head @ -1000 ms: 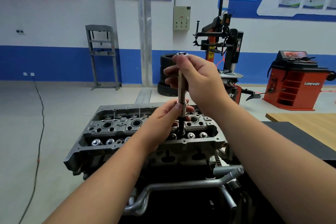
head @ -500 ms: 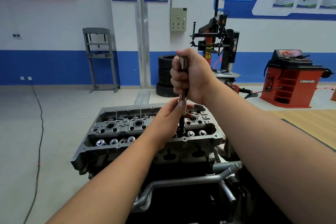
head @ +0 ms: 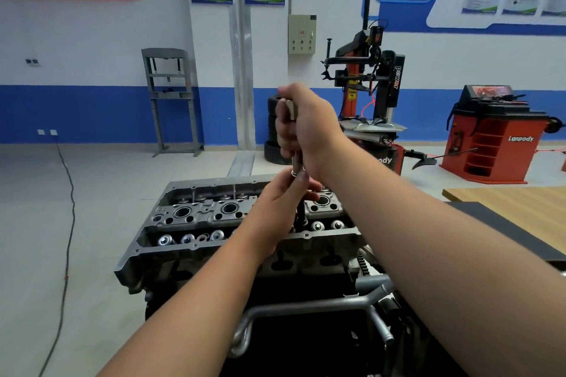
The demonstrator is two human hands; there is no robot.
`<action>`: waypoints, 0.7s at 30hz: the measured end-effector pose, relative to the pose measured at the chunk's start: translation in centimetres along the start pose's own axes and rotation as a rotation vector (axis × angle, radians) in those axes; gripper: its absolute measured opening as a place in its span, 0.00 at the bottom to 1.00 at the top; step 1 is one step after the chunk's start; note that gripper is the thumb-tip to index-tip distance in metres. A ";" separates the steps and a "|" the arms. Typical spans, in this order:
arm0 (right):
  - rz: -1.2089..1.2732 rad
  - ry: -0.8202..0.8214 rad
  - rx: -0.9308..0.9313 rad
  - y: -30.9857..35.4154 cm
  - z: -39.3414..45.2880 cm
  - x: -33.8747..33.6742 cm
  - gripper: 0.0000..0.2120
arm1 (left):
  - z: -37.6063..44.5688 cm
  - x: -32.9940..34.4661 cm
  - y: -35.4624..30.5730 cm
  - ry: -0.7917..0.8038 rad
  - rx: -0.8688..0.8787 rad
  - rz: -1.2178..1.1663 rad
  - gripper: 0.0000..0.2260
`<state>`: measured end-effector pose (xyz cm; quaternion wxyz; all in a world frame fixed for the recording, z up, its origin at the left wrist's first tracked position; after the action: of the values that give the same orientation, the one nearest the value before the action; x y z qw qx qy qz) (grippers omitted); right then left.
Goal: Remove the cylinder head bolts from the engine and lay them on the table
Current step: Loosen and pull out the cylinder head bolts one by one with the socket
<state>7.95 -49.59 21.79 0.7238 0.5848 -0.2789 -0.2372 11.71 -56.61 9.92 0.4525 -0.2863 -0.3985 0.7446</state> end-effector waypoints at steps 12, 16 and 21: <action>-0.001 -0.331 -0.292 -0.3 -1.2 0.4 0.08 | 0.3 0.1 0.3 -0.111 0.094 0.025 0.06; -0.014 -0.218 -0.247 -0.1 -0.2 0.5 0.15 | 0.4 -0.1 0.4 -0.086 0.074 0.023 0.03; 0.014 0.214 0.006 0.7 0.5 -1.4 0.17 | -0.3 -0.4 0.3 -0.004 0.004 0.007 0.16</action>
<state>6.60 -48.90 22.42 0.7493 0.6071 -0.2049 -0.1674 11.95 -56.99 9.52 0.4497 -0.2850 -0.3970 0.7476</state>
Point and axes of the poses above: each hand's wrist, its own z-axis towards the middle knuckle, its own x-axis out of the palm, y = z × x, the point moved 2 cm from there along z, towards the middle knuckle, and after that the axes turned 10 degrees about x, right-handed, at the moved point
